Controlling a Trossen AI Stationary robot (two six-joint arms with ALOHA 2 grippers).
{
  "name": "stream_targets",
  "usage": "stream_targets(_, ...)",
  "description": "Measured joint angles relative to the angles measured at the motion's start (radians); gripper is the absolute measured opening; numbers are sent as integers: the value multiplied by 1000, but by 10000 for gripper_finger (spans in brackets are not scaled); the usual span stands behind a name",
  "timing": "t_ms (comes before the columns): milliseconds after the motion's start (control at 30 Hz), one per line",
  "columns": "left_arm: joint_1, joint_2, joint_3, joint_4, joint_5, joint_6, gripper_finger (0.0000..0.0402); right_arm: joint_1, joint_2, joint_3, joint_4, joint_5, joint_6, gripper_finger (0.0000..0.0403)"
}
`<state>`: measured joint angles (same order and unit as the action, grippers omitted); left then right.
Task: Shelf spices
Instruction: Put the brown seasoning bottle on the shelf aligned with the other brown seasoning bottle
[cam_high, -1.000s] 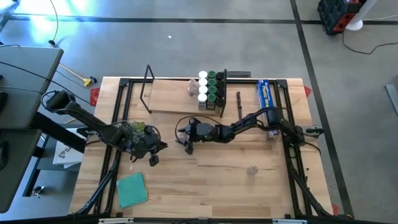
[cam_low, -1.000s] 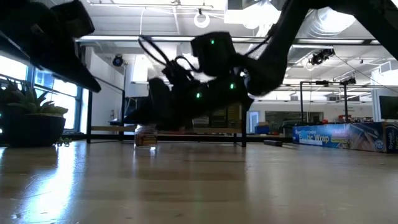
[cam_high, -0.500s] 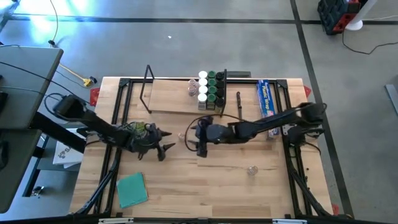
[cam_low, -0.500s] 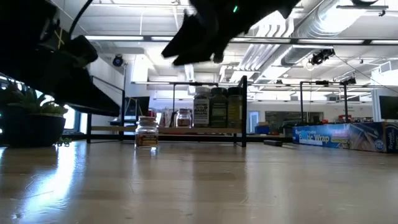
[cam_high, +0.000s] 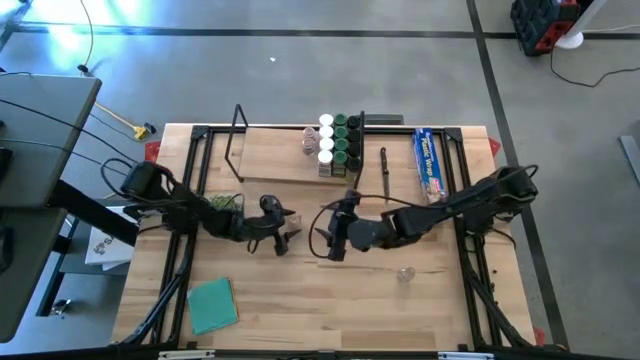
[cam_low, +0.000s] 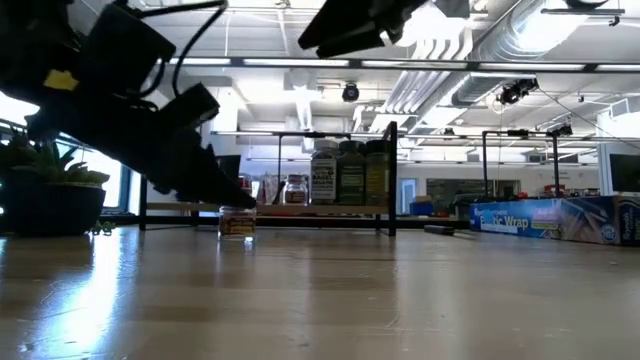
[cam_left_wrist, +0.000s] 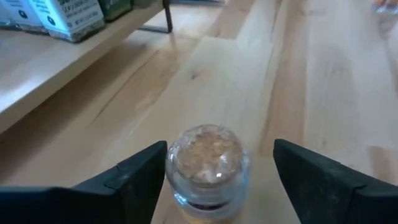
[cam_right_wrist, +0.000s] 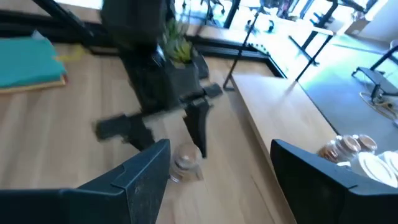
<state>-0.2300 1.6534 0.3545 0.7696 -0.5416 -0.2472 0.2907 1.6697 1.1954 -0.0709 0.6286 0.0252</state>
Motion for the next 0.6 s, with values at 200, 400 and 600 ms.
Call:
stream_targets(200, 28, 59, 39, -5, 10, 18, 239, 50, -18, 0, -53, 95, 33, 273)
stream_targets(400, 64, 9, 44, -28, 139, 23, 165, 109, -68, 0, -161, 209, 91, 273)
stream_targets(600, 181, -152, 91, -144, 167, 67, 165, 177, -160, 0, -344, 362, 238, 273)
